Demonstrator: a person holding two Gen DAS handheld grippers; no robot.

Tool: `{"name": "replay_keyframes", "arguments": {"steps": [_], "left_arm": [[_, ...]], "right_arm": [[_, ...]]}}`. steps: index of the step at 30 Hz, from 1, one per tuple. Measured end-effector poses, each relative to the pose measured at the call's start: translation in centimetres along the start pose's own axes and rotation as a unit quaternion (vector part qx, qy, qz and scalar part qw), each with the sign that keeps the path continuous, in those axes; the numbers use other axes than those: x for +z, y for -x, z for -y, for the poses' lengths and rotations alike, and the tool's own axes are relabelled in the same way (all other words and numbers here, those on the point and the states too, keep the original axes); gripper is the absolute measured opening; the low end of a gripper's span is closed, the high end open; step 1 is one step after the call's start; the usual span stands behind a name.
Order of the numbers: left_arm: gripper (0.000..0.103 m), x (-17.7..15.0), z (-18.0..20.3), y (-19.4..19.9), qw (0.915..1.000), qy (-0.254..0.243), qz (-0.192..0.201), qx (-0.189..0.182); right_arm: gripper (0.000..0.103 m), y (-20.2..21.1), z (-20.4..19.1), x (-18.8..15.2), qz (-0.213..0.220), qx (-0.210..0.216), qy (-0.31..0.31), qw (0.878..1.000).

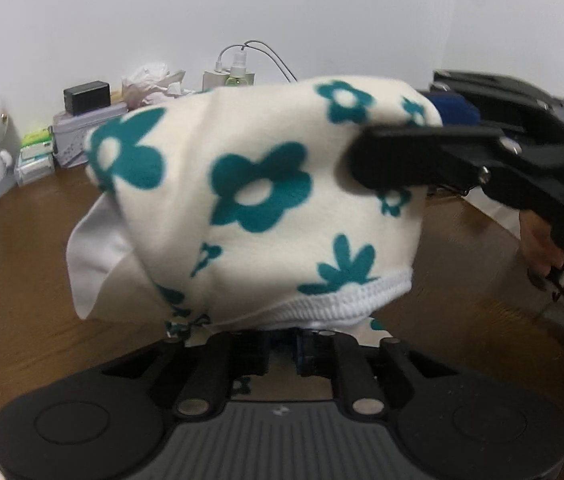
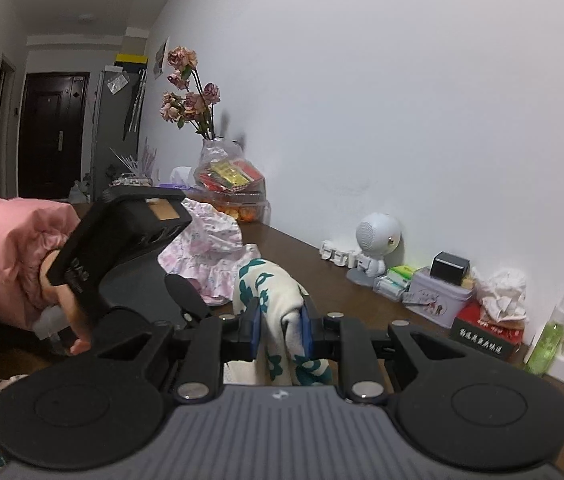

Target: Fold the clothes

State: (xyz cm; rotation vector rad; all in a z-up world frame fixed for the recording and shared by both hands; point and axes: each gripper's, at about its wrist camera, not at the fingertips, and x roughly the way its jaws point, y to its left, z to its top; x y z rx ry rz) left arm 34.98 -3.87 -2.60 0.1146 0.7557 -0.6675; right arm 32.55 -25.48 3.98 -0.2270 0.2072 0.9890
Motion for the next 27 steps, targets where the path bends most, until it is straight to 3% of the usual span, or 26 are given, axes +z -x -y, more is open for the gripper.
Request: {"name": "replay_keyframes", "arguments": {"steps": [3, 5, 11, 16, 19, 25, 26, 27], "left_arm": [[0.042, -0.4, -0.2, 1.3, 0.9996, 0.018, -0.012, -0.019], [0.046, -1.2, -0.4, 3.2, 0.9990, 0.022, -0.018, -0.034], [0.046, -4.0, -2.5, 10.6, 0.9949, 0.050, 0.002, -0.088], [0.046, -4.4, -4.6, 14.5, 0.9926, 0.087, 0.062, -0.057], [0.047, -3.3, -5.2, 14.7, 0.9900, 0.100, 0.086, -0.051], [0.043, -0.7, -4.3, 10.6, 0.9885, 0.093, 0.084, -0.085], [0.037, -0.6, -3.6, 10.0, 0.9894, 0.085, 0.078, -0.087], [0.025, -0.6, -2.9, 9.1, 0.9914, 0.074, 0.065, -0.086]], "right_arm": [[0.018, 0.4, -0.7, -0.1, -0.001, 0.004, 0.013, 1.000], [0.018, 0.5, -1.0, -0.3, -0.003, 0.009, 0.017, 1.000], [0.018, 1.4, -3.2, -1.0, -0.022, 0.037, 0.043, 0.998], [0.018, 2.3, -5.2, -2.6, -0.047, 0.053, 0.053, 0.996], [0.018, 2.7, -6.3, -3.4, -0.063, 0.058, 0.062, 0.994], [0.019, 2.9, -7.7, -4.1, -0.088, 0.061, 0.085, 0.991], [0.019, 2.8, -7.9, -4.2, -0.092, 0.061, 0.090, 0.990], [0.019, 2.7, -8.1, -4.2, -0.095, 0.062, 0.094, 0.989]]}}
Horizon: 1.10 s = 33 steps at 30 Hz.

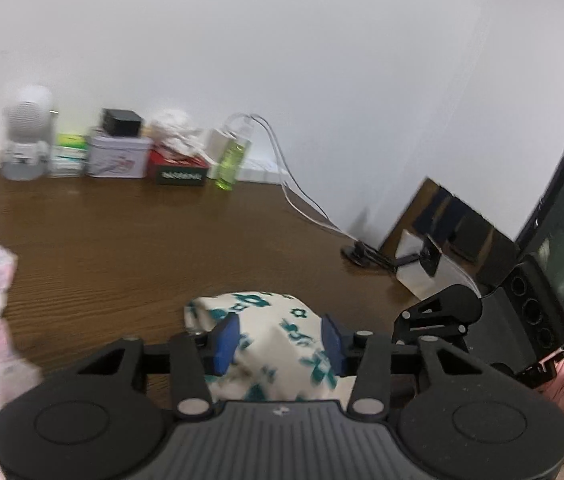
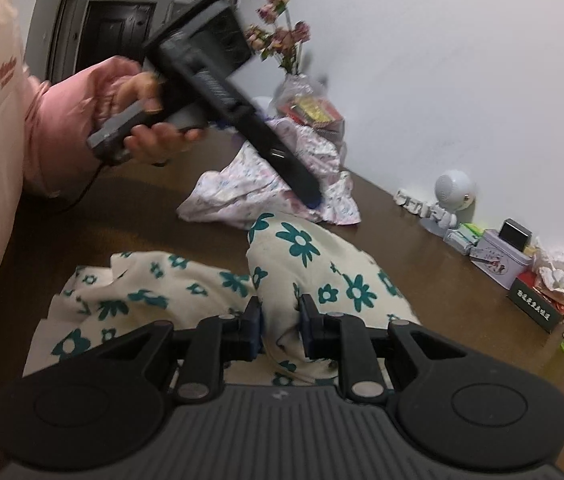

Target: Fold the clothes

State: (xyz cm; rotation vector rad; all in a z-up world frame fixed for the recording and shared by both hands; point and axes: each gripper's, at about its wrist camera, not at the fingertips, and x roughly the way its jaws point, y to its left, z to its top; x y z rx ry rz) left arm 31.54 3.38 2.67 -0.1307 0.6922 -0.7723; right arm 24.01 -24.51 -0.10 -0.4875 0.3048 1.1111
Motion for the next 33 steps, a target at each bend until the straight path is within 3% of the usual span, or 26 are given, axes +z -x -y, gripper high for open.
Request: {"name": "replay_keyframes", "arguments": {"steps": [2, 4, 5, 6, 8, 10, 13, 15, 18, 26, 28, 29, 30, 32, 33], "left_arm": [[0.016, -0.7, 0.6, -1.6, 0.9993, -0.018, -0.031, 0.012], [0.016, -1.5, 0.8, -2.7, 0.9979, -0.031, -0.052, 0.024], [0.016, -1.9, 0.9, -2.9, 0.9975, -0.033, -0.055, 0.028], [0.016, -2.2, 0.9, -3.0, 0.9976, -0.033, -0.054, 0.029], [0.015, -2.5, 0.8, -2.8, 0.9979, -0.031, -0.049, 0.027], [0.015, -2.8, 1.2, -2.6, 0.9977, -0.039, -0.046, 0.031], [0.015, -3.2, 2.0, -2.4, 0.9967, -0.059, -0.040, 0.039], [0.015, -3.6, 2.4, -2.3, 0.9961, -0.069, -0.039, 0.039], [0.016, -4.2, 2.7, -2.5, 0.9946, -0.082, -0.047, 0.043], [0.016, -5.0, 3.4, -2.5, 0.9927, -0.098, -0.042, 0.056], [0.026, -4.7, 3.5, -1.9, 0.9937, -0.092, -0.033, 0.054], [0.046, -4.3, 3.2, -0.9, 0.9957, -0.079, -0.019, 0.046], [0.069, -4.0, 3.0, 0.1, 0.9971, -0.066, -0.002, 0.038], [0.088, -3.4, 2.5, 2.1, 0.9983, -0.040, 0.033, 0.027], [0.092, -3.3, 2.2, 3.1, 0.9982, -0.027, 0.048, 0.024]], "right_arm": [[0.020, -0.3, -0.3, 0.0, -0.007, 0.000, 0.009, 1.000], [0.023, 0.0, -0.3, 0.0, -0.006, 0.005, -0.011, 1.000], [0.030, 0.2, -0.2, 0.0, -0.004, 0.008, -0.024, 1.000], [0.041, 0.6, 0.2, 0.1, 0.006, 0.018, -0.053, 0.998], [0.047, 1.7, 1.8, 0.1, 0.044, 0.040, -0.140, 0.988], [0.047, 2.4, 3.2, 0.1, 0.071, 0.022, -0.203, 0.976], [0.043, 1.5, 4.2, 0.2, 0.048, -0.018, -0.240, 0.969], [0.034, 0.1, 4.3, 0.0, 0.020, -0.021, -0.248, 0.968], [0.031, -1.6, 4.0, -0.5, -0.030, -0.029, -0.249, 0.968], [0.032, -2.2, 2.5, -1.3, -0.041, -0.053, -0.246, 0.967], [0.036, -1.8, 2.6, -0.9, -0.034, -0.055, -0.256, 0.964], [0.044, -1.4, 2.8, -0.7, -0.026, -0.054, -0.267, 0.962], [0.062, -0.7, 3.1, -0.5, -0.012, -0.051, -0.284, 0.957], [0.089, 1.0, 3.5, -0.2, 0.017, -0.051, -0.318, 0.947], [0.094, 1.7, 3.6, -0.1, 0.026, -0.054, -0.330, 0.942]]}}
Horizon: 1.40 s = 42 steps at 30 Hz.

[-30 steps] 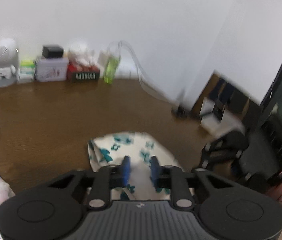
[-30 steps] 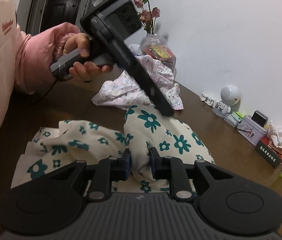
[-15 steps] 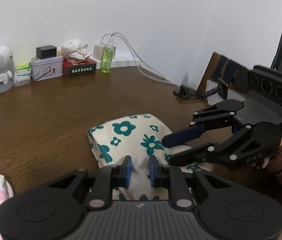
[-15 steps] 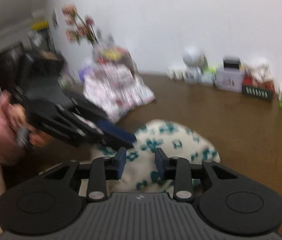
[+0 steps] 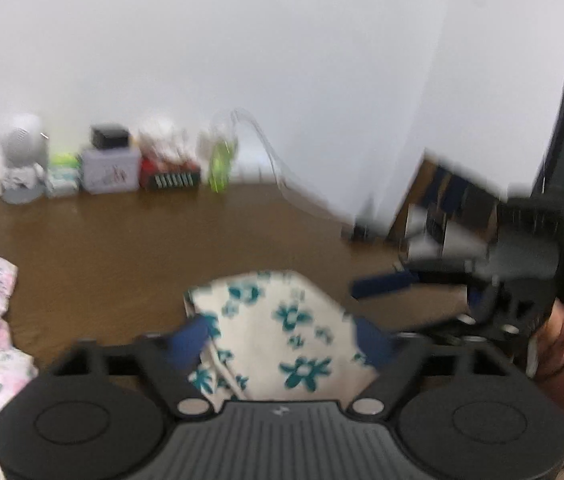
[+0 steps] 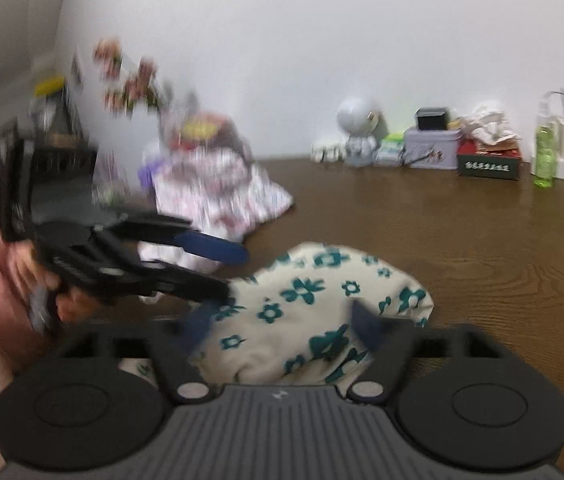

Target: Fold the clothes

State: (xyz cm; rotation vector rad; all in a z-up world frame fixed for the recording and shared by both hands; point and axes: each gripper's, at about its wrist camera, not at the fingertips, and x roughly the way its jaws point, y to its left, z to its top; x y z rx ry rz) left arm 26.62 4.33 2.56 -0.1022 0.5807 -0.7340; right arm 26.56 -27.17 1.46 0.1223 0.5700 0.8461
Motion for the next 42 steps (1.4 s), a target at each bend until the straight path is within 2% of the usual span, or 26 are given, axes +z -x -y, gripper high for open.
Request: {"name": "replay_keyframes", "arguments": {"steps": [2, 3, 6, 10, 13, 19, 22, 24, 27, 29, 32, 35, 37, 39, 41, 42], "left_arm": [[0.100, 0.2, -0.5, 1.6, 0.9994, 0.032, 0.016, -0.002], [0.103, 0.1, -0.7, 2.1, 0.9988, 0.045, 0.016, 0.000], [0.103, -0.5, -0.9, 3.3, 0.9967, 0.080, 0.008, 0.012], [0.103, -1.3, -0.5, 3.7, 0.9951, 0.093, -0.023, 0.023], [0.103, -1.1, -0.5, 3.4, 0.9943, 0.096, -0.044, 0.015], [0.100, 1.2, -2.5, -0.3, 0.9844, 0.157, -0.081, 0.003], [0.085, 1.8, -2.9, -2.4, 0.9816, 0.159, -0.105, 0.012], [0.066, 1.7, -2.4, -2.7, 0.9842, 0.145, -0.101, -0.002], [0.055, 1.3, -0.7, -1.5, 0.9928, 0.086, -0.070, -0.044], [0.044, 0.9, 0.9, -1.0, 0.9949, 0.032, -0.068, -0.067], [0.025, 0.0, 2.9, -1.7, 0.9911, -0.029, -0.099, -0.083], [0.017, -0.9, 3.7, -3.2, 0.9868, -0.054, -0.133, -0.074], [0.016, -1.4, 3.6, -4.0, 0.9846, -0.051, -0.148, -0.077], [0.016, -1.9, 3.6, -4.3, 0.9835, -0.052, -0.154, -0.080], [0.016, -2.1, 3.9, -4.4, 0.9834, -0.057, -0.154, -0.077], [0.016, -2.1, 3.9, -4.4, 0.9835, -0.058, -0.154, -0.075]], "right_arm": [[0.103, 1.2, 0.0, 0.2, 0.009, -0.009, -0.023, 1.000], [0.103, 1.6, 0.0, 0.2, 0.009, -0.017, -0.037, 0.999], [0.103, 2.6, 0.2, -0.1, 0.003, -0.041, -0.088, 0.995], [0.103, 3.1, 0.3, -1.4, -0.017, -0.061, -0.153, 0.986], [0.103, 3.0, 0.4, -2.0, -0.027, -0.068, -0.178, 0.981], [0.103, 0.5, 2.5, -0.8, -0.045, -0.056, -0.227, 0.971], [0.103, -1.6, 4.4, 0.0, -0.065, -0.057, -0.227, 0.970], [0.102, -2.8, 5.7, 0.6, -0.071, -0.049, -0.217, 0.972], [0.101, -4.2, 8.3, 1.0, -0.074, -0.027, -0.230, 0.970], [0.099, -5.4, 10.2, 1.1, -0.084, -0.007, -0.246, 0.966], [0.095, -7.1, 12.1, 1.2, -0.094, 0.041, -0.257, 0.961], [0.094, -8.4, 12.7, 1.7, -0.104, 0.075, -0.256, 0.958], [0.083, -9.3, 13.0, 1.7, -0.111, 0.094, -0.257, 0.955], [0.057, -10.1, 13.3, 1.6, -0.118, 0.108, -0.260, 0.952], [0.050, -10.7, 13.6, 1.5, -0.118, 0.121, -0.265, 0.949], [0.040, -10.6, 13.7, 1.5, -0.114, 0.129, -0.266, 0.948]]}}
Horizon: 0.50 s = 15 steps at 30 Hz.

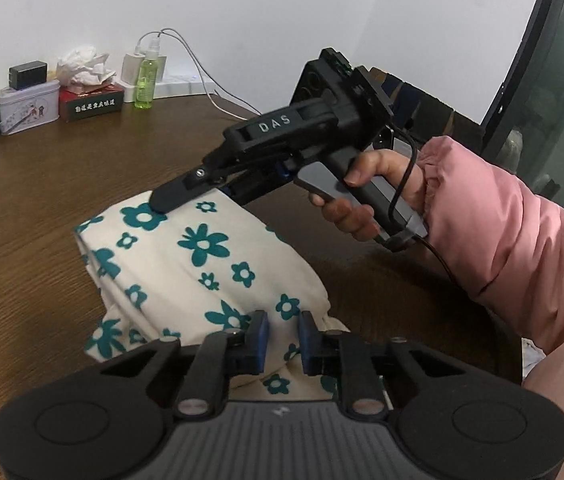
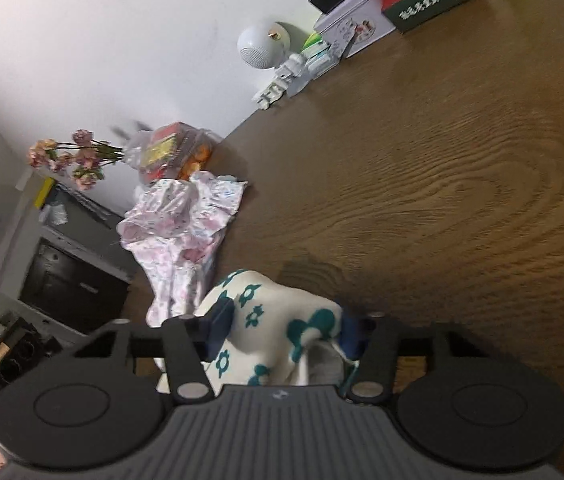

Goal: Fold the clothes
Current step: 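Pinch the bundle edge with the right tool while the left tool pinches beside it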

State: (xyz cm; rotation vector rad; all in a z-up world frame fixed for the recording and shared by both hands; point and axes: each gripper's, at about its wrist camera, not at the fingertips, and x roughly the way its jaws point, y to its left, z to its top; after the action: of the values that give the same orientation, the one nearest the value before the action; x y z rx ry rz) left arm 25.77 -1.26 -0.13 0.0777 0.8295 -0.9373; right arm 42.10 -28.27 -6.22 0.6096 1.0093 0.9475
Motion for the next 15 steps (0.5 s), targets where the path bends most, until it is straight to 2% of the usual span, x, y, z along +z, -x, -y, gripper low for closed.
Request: {"name": "replay_keyframes", "arguments": {"steps": [2, 3, 8, 11, 15], "left_arm": [[0.016, 0.1, 0.0, 0.0, 1.0000, 0.001, -0.002, 0.002], [0.016, 0.2, 0.0, -0.1, 1.0000, 0.001, -0.005, 0.004], [0.016, 0.5, 0.5, -0.8, 0.9998, -0.003, -0.013, 0.017], [0.016, 0.3, 0.8, -0.6, 0.9997, 0.007, -0.013, 0.019], [0.018, -0.7, 1.4, -0.3, 0.9991, 0.036, -0.008, 0.020]], "right_arm": [[0.028, 0.4, -0.4, -0.1, 0.010, 0.014, 0.016, 1.000], [0.026, 0.8, -1.1, -0.2, 0.018, 0.015, 0.035, 0.999], [0.023, 3.4, -5.4, -1.6, 0.060, 0.016, 0.152, 0.986], [0.023, 5.5, -8.4, -3.1, 0.081, 0.021, 0.224, 0.971], [0.023, 7.7, -12.2, -6.4, 0.086, 0.015, 0.326, 0.941]]}}
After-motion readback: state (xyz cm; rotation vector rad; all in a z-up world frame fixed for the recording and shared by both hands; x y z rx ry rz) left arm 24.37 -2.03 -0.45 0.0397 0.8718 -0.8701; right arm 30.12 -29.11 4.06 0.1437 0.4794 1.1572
